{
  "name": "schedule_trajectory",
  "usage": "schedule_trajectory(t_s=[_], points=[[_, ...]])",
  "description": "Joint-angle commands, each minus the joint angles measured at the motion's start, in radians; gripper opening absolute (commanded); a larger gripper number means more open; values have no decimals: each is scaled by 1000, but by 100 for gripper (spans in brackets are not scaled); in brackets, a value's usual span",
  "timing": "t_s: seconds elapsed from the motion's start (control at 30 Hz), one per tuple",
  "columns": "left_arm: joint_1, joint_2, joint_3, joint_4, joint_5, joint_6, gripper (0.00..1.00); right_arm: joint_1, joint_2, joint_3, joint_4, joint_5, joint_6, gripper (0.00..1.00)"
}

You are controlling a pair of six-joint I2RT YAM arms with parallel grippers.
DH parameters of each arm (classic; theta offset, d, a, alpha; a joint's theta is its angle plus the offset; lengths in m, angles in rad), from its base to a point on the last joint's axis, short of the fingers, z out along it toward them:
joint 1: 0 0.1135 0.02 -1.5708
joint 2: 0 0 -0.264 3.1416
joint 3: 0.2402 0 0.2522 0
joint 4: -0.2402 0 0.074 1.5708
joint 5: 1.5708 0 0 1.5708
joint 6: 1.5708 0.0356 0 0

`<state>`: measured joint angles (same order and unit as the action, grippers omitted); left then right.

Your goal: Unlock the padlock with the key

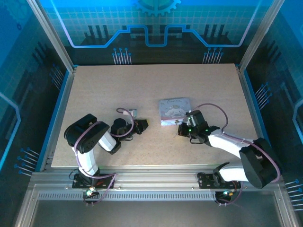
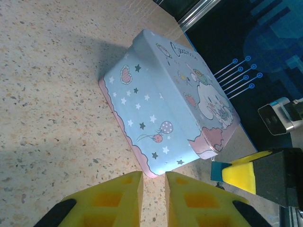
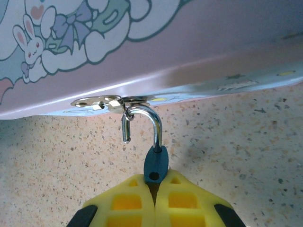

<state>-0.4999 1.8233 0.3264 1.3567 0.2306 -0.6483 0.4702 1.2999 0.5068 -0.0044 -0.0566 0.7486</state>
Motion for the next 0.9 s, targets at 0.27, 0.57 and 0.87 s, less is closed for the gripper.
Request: schedule_trajectory(t_s=[0.27,0.57,0.87], points=[[6,-48,51,-69,47,51,20,-170,-72,-64,-21,-156,44,0],[7,-54,57,-57,67,47,20,-264,-81,-68,16,-229,95,0],[6,-53,93,-68,93,43,20,-321,-47,-41,38,-252,129,0]])
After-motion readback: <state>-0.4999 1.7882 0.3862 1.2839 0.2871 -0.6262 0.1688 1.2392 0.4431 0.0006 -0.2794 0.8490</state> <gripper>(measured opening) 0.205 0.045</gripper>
